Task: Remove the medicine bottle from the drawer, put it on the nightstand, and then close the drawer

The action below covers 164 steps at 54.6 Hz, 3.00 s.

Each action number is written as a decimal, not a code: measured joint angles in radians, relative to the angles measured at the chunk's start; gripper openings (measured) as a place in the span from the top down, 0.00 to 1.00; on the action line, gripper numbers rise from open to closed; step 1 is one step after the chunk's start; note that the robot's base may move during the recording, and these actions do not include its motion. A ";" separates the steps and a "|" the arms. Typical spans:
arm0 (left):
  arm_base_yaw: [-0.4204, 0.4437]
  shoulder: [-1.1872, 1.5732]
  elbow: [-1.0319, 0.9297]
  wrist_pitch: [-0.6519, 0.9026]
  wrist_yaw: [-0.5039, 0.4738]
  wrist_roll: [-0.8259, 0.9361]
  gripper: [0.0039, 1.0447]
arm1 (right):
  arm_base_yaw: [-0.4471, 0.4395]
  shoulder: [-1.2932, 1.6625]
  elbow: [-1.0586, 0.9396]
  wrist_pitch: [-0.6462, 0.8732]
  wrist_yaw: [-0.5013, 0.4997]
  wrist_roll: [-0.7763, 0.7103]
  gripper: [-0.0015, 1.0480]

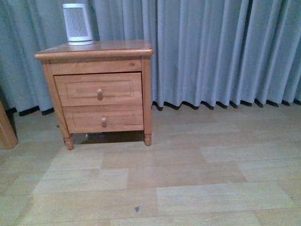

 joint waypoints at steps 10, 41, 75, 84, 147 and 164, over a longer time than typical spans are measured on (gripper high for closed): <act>0.000 0.000 0.000 0.000 0.000 0.000 0.06 | 0.000 0.000 0.000 0.000 0.000 0.000 0.07; 0.000 0.000 0.000 0.000 0.000 0.000 0.06 | 0.000 0.000 0.000 0.000 0.000 0.000 0.07; 0.000 0.000 0.000 0.000 0.000 0.000 0.06 | 0.000 0.000 0.000 0.000 0.000 0.000 0.07; 0.000 0.000 0.000 0.000 0.000 0.000 0.06 | 0.000 0.000 0.000 0.000 0.000 0.000 0.07; 0.013 1.209 0.547 0.644 0.198 -0.112 0.06 | 0.000 0.002 0.000 0.000 0.000 0.000 0.07; -0.070 2.045 0.792 0.899 0.116 -0.085 0.06 | 0.000 0.002 0.000 0.000 0.000 0.000 0.07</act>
